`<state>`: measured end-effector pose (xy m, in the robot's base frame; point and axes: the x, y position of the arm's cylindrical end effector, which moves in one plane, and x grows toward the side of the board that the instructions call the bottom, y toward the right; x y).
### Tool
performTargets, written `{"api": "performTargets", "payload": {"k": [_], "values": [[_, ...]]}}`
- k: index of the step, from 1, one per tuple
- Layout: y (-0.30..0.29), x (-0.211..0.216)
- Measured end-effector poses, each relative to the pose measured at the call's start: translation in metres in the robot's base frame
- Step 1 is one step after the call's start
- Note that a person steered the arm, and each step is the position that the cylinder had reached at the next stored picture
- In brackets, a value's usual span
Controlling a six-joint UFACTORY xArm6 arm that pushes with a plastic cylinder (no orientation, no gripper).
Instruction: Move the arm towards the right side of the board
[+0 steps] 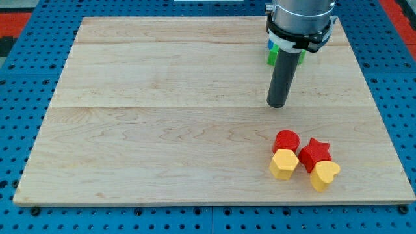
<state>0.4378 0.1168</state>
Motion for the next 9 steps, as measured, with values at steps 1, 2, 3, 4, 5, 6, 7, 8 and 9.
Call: {"api": "performTargets", "payload": {"k": [1, 2, 3, 4, 5, 6, 7, 8, 9], "values": [[0.0, 0.0], [0.0, 0.0], [0.002, 0.0], [0.002, 0.0], [0.004, 0.0], [0.007, 0.0], [0.012, 0.0], [0.023, 0.0], [0.025, 0.0]]}}
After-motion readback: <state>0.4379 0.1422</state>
